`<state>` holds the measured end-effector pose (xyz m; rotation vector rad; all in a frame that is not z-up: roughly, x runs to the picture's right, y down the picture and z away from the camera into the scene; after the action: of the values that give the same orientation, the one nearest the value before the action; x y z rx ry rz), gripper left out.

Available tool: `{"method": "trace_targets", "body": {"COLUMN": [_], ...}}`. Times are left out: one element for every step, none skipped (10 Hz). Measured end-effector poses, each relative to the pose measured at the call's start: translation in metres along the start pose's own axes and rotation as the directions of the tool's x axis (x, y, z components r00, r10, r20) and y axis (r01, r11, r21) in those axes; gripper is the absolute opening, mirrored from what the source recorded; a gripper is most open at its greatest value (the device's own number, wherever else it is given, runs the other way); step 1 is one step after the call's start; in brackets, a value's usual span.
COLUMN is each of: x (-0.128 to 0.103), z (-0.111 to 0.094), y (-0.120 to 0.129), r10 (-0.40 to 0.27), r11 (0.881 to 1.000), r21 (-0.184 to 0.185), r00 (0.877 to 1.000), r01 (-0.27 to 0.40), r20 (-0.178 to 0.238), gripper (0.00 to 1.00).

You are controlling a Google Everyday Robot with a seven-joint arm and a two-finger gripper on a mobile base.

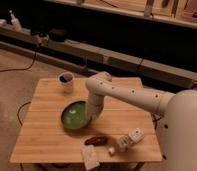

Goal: Drag the ceramic bowl in a circle

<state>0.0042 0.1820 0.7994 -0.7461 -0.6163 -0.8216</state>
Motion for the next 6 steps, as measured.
{"method": "trace_targets", "body": {"x": [0.001, 0.005, 0.012, 0.026, 0.044, 0.059], "z": [-0.005, -0.012, -0.018, -0.029, -0.039, -0.047], "y": [0.015, 0.035, 0.047, 0.064, 0.076, 0.083], "r10": [0.028, 0.068, 0.098, 0.148, 0.192, 0.226], "r11": [1.0, 0.998, 0.995, 0.988, 0.979, 0.971], "r21": [0.004, 0.011, 0.021, 0.041, 0.061, 0.077], "r00": [0.999, 0.997, 0.995, 0.988, 0.981, 0.974], "r01": [-0.029, -0.068, -0.098, -0.149, -0.194, -0.227], "r20": [0.015, 0.031, 0.038, 0.039, 0.026, 0.015], "gripper": [0.0, 0.0, 0.0, 0.0, 0.0, 0.0]}}
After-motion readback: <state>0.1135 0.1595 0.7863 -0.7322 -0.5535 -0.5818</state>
